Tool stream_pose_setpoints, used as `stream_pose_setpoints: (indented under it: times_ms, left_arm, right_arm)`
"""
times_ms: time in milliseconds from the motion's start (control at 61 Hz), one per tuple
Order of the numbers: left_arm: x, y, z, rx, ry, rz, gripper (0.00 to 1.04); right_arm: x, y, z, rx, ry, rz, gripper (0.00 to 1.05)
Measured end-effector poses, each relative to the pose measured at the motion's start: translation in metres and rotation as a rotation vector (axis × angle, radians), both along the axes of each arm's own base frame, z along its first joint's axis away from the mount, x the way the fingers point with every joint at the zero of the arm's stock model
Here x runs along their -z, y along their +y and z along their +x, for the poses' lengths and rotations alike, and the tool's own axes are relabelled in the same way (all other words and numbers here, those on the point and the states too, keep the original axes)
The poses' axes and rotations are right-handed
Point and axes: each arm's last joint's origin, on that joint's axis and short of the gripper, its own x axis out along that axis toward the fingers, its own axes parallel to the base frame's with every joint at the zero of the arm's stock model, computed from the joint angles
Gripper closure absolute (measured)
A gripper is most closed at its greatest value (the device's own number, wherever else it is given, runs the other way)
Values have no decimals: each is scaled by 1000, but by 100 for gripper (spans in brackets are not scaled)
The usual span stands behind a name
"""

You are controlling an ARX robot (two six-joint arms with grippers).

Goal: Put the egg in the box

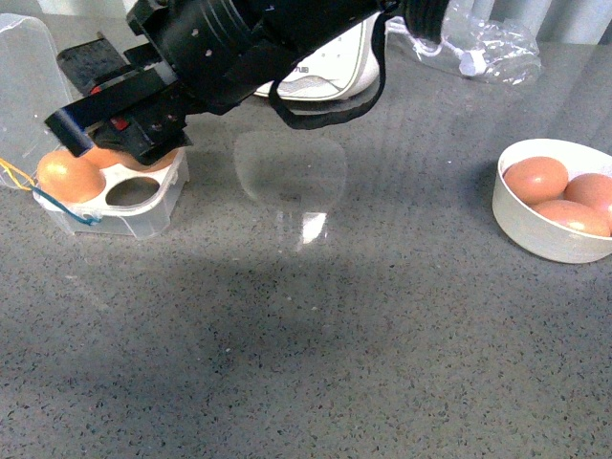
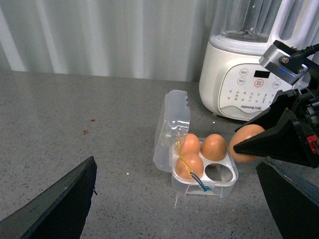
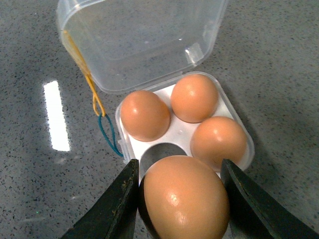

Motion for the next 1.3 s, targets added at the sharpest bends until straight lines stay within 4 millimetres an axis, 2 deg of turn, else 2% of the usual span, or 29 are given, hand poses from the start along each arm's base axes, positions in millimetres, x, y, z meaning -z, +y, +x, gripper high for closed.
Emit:
stream_pose_setpoints:
  times_ms: [262, 689, 934, 1033, 1180, 1295]
  left_arm:
    - [0, 0, 0, 0, 0, 0, 7]
    - [0, 0, 0, 0, 0, 0, 7]
    - [0, 0, 0, 0, 0, 0, 7]
    - [0, 0, 0, 0, 0, 0, 7]
    - [0, 0, 0, 0, 0, 0, 7]
    - [0, 0, 0, 0, 0, 0, 7]
  right_arm:
    - [5, 13, 1, -8, -5, -24, 63]
    - [16, 20, 1, -18, -12, -64, 63]
    - [15, 21, 2, -20, -23, -54, 19]
    - [9, 19, 5, 5, -28, -22, 5]
    - [-12, 8, 6, 77, -67, 27, 7]
    - [-34, -11, -1, 163, -92, 66, 7]
